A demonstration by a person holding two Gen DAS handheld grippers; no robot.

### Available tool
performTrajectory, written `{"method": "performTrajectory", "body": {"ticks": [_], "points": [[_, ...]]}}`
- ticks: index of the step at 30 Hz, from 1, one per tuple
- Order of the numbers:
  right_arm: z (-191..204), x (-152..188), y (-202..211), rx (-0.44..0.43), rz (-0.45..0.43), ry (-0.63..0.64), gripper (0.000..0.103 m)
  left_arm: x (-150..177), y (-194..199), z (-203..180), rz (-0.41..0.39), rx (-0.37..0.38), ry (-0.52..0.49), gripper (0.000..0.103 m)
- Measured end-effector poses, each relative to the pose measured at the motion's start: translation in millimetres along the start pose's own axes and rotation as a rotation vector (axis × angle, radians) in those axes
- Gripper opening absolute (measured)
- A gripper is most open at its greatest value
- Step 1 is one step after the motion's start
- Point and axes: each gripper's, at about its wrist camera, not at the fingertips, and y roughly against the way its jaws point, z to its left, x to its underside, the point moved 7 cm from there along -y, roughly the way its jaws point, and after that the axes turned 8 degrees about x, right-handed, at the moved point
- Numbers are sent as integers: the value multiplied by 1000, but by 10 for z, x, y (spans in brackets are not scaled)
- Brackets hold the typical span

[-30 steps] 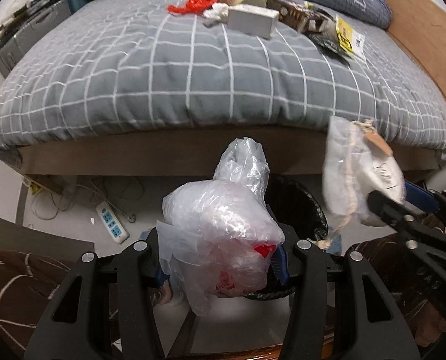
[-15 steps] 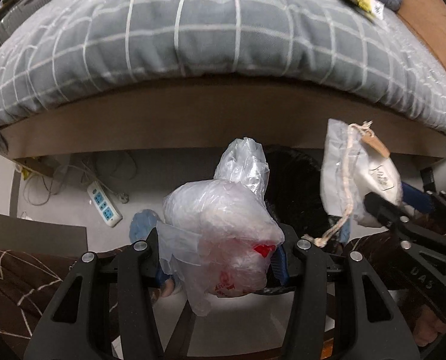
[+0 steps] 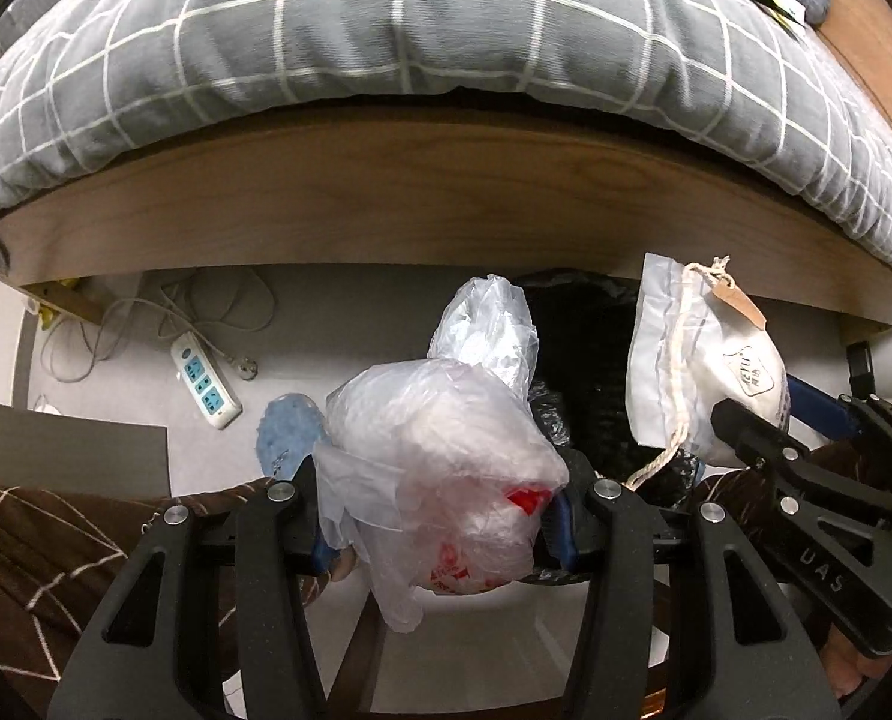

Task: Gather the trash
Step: 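Open the right tool over the black bin while the left tool releases the clear bag into it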

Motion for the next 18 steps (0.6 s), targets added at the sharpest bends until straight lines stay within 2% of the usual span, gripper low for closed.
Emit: {"method": "performTrajectory", "body": {"ticks": [3, 10, 18], "points": [[4, -11, -26, -4, -10, 8, 53, -6, -23, 22, 1, -2, 8, 50], [-64, -1, -36, 7, -17, -13, 74, -14, -64, -65, 10, 6, -12, 50], [-475, -12, -5, 78, -38, -91, 90, -100, -113, -393, 15, 33, -69, 50]]}}
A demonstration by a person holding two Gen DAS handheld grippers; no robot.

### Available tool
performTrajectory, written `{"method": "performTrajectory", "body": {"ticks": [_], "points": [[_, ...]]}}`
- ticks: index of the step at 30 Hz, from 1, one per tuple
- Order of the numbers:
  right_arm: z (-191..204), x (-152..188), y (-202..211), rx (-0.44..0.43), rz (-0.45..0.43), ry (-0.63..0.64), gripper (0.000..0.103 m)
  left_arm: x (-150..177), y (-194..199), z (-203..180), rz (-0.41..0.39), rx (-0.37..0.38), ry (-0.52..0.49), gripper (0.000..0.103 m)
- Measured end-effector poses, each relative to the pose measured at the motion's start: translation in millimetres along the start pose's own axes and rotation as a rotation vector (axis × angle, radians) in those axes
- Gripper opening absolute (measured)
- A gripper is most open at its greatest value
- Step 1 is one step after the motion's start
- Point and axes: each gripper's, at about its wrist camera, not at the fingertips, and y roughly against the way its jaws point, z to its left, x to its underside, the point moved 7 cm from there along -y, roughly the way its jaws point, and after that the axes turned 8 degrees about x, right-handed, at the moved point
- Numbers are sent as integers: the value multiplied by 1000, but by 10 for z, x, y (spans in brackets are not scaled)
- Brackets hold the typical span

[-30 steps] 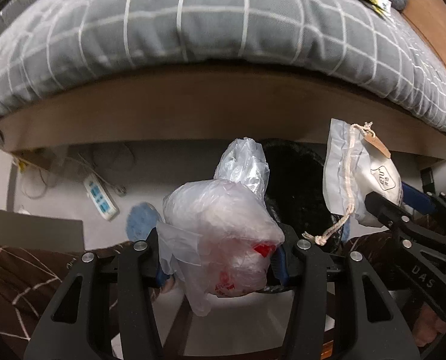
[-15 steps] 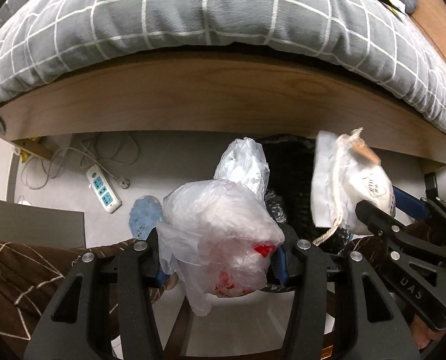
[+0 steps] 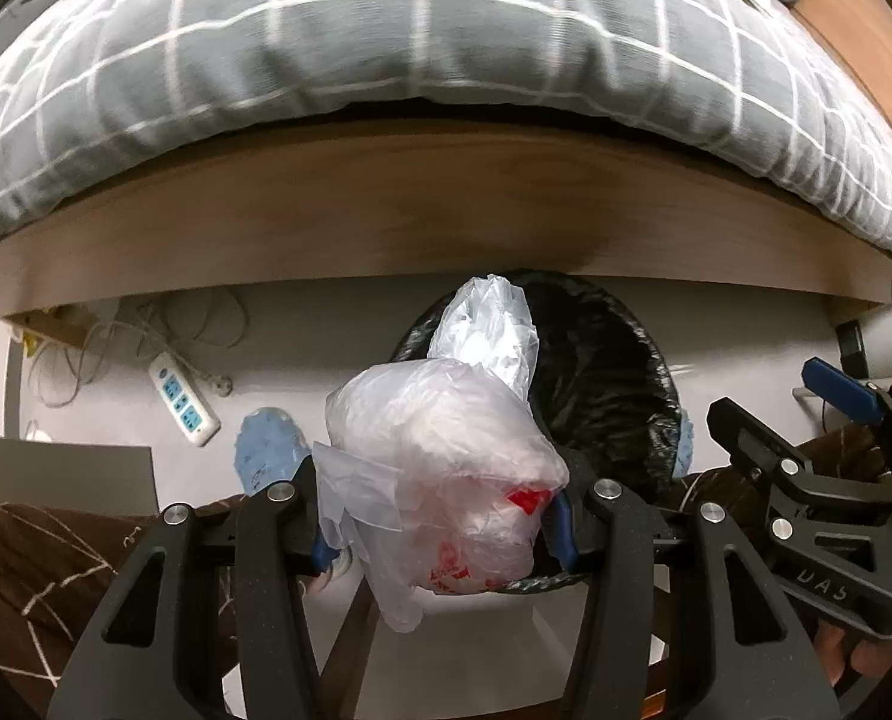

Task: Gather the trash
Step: 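Open the right tool over the black bin while the left tool releases the clear bag into it, then move both tools back over the bed toward the remaining items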

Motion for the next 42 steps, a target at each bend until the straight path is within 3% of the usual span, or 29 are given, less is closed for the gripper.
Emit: {"method": "performTrajectory", "body": {"ticks": [15, 22, 29, 35, 42], "points": [[-698, -60, 70, 78, -33, -97, 94, -88, -146, -566, 34, 34, -88, 50], [-718, -69, 85, 79, -36, -112, 95, -68, -190, -632, 34, 15, -109, 54], [-722, -81, 87, 88, -41, -114, 95, -86, -148, -486, 7, -25, -95, 83], [-726, -117, 166, 95, -58, -116, 95, -139, 7, -419, -38, -47, -82, 92], [-713, -273, 449, 87, -125, -119, 95, -313, 435, -299, -137, -57, -57, 94]]}}
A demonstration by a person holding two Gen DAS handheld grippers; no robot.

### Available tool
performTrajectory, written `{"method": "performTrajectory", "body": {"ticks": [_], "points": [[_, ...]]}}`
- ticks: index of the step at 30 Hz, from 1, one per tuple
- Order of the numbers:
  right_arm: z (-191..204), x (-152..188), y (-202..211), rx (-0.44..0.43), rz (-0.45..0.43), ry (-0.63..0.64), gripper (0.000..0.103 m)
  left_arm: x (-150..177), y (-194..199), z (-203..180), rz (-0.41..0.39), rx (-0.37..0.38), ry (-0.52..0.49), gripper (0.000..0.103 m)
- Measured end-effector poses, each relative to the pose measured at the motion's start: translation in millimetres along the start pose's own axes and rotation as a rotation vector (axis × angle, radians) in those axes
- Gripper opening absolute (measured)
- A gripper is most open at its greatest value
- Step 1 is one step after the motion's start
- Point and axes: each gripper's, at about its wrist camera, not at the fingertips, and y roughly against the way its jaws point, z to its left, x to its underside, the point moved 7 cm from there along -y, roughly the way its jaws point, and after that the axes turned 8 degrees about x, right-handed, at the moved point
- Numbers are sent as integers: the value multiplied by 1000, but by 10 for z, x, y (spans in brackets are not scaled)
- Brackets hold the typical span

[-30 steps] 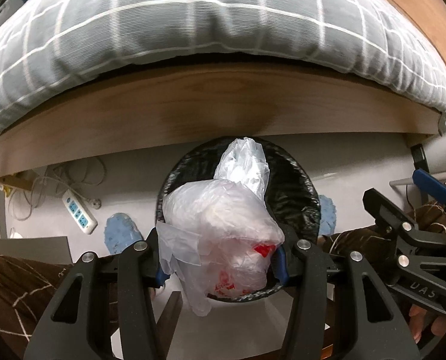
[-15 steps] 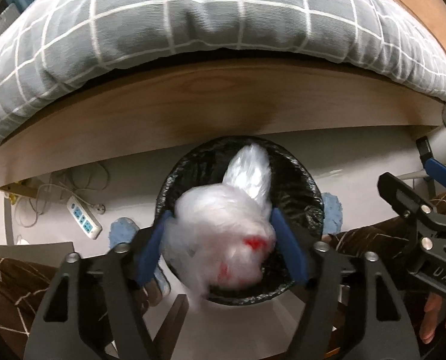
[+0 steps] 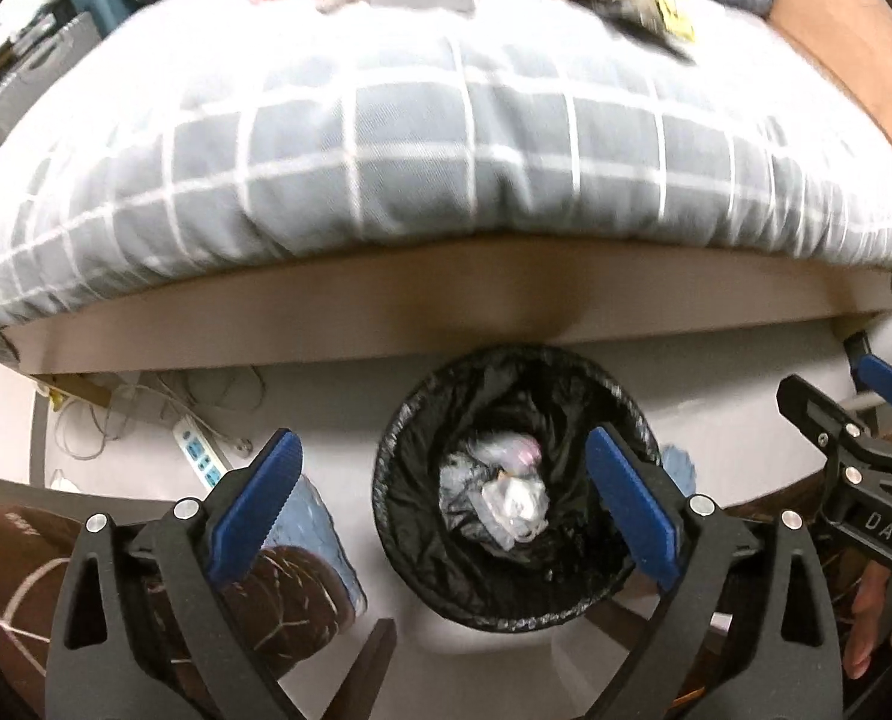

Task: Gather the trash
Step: 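Move both tools back over the bed toward the remaining items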

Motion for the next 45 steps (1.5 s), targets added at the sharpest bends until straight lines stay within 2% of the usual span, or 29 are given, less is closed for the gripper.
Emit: {"method": "performTrajectory", "body": {"ticks": [9, 15, 25, 36, 42, 45], "points": [[-35, -284, 452, 1, -107, 5, 95, -251, 489, 122, -102, -7, 24, 94], [-6, -494, 642, 1, -161, 16, 95, -438, 674, 202, -151, -16, 33, 94], [81, -937, 847, -12, -230, 29, 95, -985, 928, 340, -218, -34, 32, 94], [99, -1583, 679, -18, -265, 22, 95, -1589, 824, 550, -243, -36, 56, 94], [161, -2022, 476, -36, -281, 12, 95, -2073, 630, 718, -259, -58, 46, 94], [213, -2257, 334, -29, -283, 14, 95, -2309, 533, 855, -263, -73, 73, 94]]}}
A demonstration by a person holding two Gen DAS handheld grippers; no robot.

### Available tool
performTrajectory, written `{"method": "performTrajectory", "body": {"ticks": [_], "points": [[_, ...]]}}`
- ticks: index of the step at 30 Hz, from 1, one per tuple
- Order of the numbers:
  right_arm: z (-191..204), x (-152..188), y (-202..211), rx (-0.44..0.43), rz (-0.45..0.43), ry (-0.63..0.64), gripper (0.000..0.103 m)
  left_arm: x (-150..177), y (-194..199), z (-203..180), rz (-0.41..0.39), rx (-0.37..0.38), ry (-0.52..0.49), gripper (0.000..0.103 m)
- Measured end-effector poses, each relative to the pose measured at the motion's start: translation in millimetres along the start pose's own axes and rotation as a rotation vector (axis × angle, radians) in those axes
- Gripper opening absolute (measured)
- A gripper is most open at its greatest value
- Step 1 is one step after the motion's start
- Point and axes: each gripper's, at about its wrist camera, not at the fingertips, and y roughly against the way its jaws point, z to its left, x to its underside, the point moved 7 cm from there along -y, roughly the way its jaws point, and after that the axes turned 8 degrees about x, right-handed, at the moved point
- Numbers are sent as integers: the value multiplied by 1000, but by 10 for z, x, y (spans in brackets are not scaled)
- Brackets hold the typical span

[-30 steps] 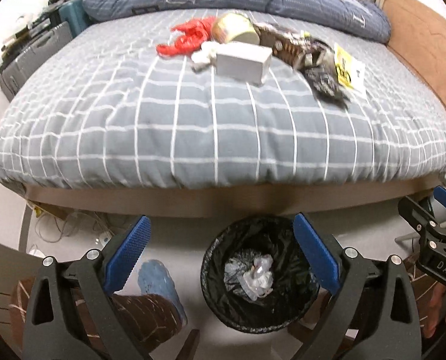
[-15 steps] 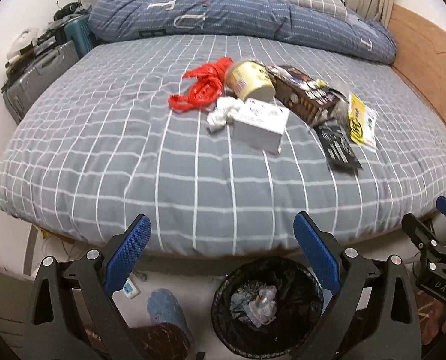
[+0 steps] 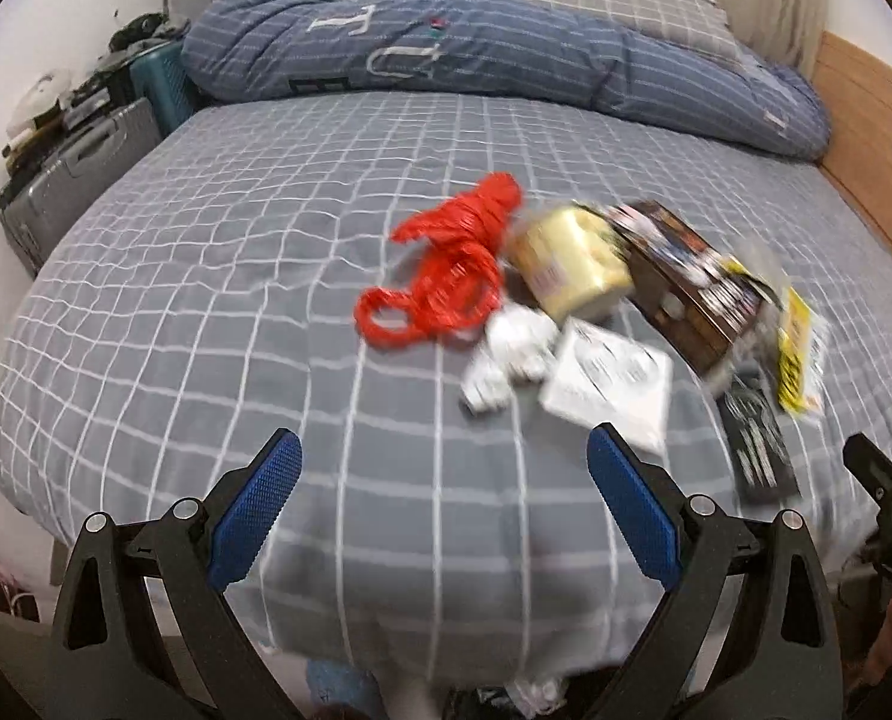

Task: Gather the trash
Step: 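Move both tools back over the bed toward the remaining items, then grasp the red plastic bag with the left tool while the right tool grasps the brown snack box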

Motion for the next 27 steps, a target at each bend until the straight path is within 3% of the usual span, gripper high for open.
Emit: {"method": "performTrajectory", "body": {"ticks": [10, 16, 27], "points": [[254, -584, -597, -26, -7, 49, 95, -608, -530, 178, -7, -16, 46, 94], [341, -832, -896, -16, -10, 98, 95, -876, -837, 191, -9, -4, 12, 94], [415, -833, -1394, -89, 111, 101, 95, -931, -1383, 214, 68, 10, -18, 89]]}}
